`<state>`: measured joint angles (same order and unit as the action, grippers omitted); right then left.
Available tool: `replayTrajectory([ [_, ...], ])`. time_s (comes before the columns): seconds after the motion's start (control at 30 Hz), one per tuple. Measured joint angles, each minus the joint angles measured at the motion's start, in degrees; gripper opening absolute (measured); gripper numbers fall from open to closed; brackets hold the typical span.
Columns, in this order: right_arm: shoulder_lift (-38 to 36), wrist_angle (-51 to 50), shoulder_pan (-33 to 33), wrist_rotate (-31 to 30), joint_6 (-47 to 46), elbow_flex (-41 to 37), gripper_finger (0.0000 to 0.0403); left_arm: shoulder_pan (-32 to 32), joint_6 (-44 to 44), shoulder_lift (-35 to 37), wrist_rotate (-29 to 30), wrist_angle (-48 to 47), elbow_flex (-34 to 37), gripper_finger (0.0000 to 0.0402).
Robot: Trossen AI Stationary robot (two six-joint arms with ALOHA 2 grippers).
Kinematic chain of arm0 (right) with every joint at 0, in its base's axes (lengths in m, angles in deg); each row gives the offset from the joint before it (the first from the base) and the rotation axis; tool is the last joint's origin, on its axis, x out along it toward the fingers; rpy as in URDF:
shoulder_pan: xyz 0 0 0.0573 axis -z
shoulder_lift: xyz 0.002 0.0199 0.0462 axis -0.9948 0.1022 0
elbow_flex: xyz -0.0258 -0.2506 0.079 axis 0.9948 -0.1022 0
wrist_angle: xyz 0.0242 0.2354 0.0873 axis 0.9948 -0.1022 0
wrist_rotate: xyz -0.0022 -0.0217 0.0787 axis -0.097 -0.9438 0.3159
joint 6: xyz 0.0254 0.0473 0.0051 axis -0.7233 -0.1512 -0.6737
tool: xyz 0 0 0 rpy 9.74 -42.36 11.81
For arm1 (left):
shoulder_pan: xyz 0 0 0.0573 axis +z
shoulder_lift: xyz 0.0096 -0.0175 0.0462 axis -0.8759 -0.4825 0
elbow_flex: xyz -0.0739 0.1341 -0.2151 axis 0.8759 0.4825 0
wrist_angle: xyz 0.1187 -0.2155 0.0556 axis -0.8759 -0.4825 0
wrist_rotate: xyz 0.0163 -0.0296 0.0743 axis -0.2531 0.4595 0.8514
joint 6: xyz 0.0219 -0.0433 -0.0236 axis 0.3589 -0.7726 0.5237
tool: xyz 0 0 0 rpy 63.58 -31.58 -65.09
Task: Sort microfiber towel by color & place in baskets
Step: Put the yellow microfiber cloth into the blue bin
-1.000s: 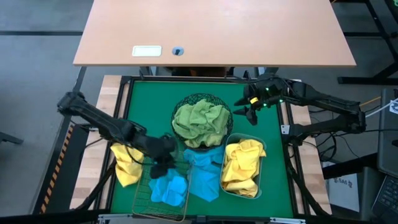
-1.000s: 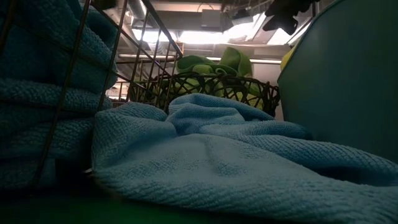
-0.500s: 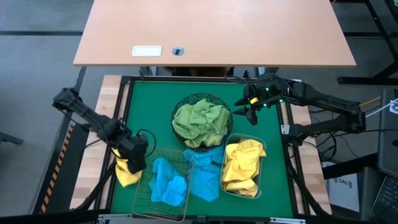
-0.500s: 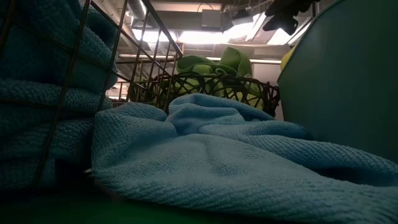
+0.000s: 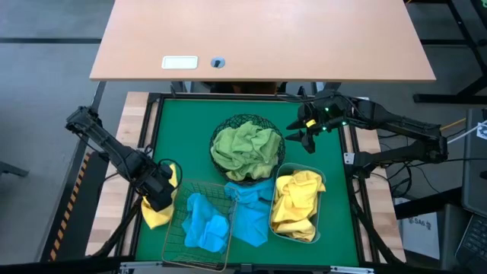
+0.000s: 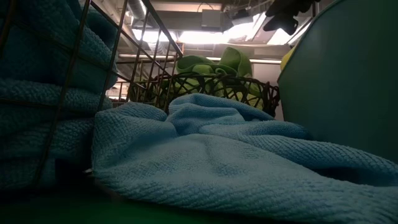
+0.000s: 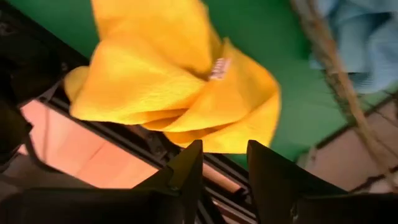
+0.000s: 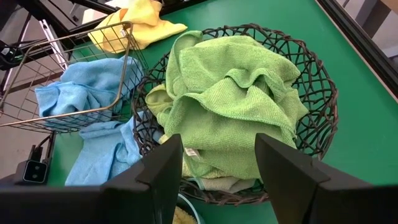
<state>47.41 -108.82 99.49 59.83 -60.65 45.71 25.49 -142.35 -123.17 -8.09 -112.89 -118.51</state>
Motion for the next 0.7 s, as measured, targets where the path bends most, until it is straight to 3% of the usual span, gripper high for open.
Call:
replayTrajectory([
  [0.27,0.0,-1.6,0.0,0.0,0.0,0.0,0.0202,-0.8,-0.1,0.0,-4.9,5.2,9.4,0.0176],
  [0.7,0.0,-1.8,0.0,0.0,0.0,0.0,0.0202,-0.7,1.7,0.0,-1.3,19.1,22.7,0.0181],
])
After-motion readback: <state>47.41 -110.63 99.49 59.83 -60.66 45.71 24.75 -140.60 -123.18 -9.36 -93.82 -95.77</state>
